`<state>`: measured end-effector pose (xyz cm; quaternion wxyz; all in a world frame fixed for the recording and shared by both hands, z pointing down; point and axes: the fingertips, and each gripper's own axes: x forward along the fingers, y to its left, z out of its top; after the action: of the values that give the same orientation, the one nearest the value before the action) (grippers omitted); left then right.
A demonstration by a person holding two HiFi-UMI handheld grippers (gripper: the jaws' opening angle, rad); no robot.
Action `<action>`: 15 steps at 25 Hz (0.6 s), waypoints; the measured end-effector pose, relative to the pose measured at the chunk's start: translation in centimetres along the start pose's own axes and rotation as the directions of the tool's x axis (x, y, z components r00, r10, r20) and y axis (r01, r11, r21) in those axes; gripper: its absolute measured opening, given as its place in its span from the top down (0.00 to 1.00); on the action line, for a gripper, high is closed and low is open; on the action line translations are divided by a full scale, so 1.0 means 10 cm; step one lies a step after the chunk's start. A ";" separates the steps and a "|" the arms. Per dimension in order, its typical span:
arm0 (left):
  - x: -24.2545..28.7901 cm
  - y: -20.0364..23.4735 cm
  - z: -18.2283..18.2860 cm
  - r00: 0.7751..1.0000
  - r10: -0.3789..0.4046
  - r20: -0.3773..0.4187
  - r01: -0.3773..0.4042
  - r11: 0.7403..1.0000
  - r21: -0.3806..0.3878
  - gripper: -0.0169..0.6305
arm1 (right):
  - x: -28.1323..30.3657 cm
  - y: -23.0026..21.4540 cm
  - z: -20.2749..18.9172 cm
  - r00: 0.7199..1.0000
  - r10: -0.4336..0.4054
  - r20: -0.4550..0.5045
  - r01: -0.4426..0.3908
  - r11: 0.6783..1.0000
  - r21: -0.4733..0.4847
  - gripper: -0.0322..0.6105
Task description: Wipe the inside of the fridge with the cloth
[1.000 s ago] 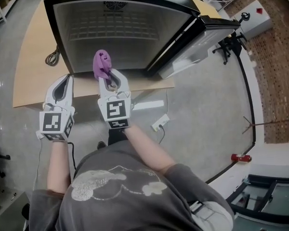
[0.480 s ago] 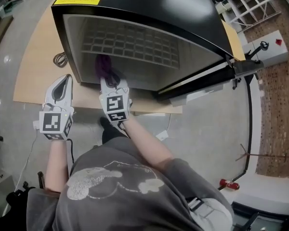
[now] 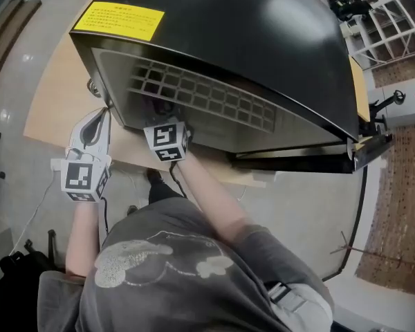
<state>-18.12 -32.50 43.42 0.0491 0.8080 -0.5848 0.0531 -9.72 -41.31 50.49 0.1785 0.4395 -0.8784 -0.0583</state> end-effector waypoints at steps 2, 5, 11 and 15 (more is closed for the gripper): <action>0.00 0.00 -0.01 1.000 0.010 -0.009 -0.010 1.000 -0.007 0.95 | 0.08 0.02 0.03 1.000 0.028 0.006 -0.028 1.000 -0.008 0.88; -0.02 0.02 -0.01 1.000 0.020 -0.015 -0.021 1.000 -0.016 0.95 | 0.11 0.09 0.05 0.998 0.068 0.017 -0.067 0.998 -0.017 0.88; -0.09 0.02 0.00 1.000 0.016 -0.009 -0.016 1.000 -0.011 0.95 | -0.08 0.34 0.12 0.992 0.115 0.044 -0.113 0.993 -0.039 0.88; -0.23 -0.05 -0.01 1.000 -0.014 0.001 0.014 1.000 -0.014 0.95 | -0.30 0.52 0.12 0.992 0.116 0.046 -0.114 0.992 -0.053 0.88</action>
<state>-18.39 -30.18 43.14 0.0549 0.8117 -0.5794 0.0483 -12.41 -35.86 49.91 0.1709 0.3818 -0.9047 -0.0809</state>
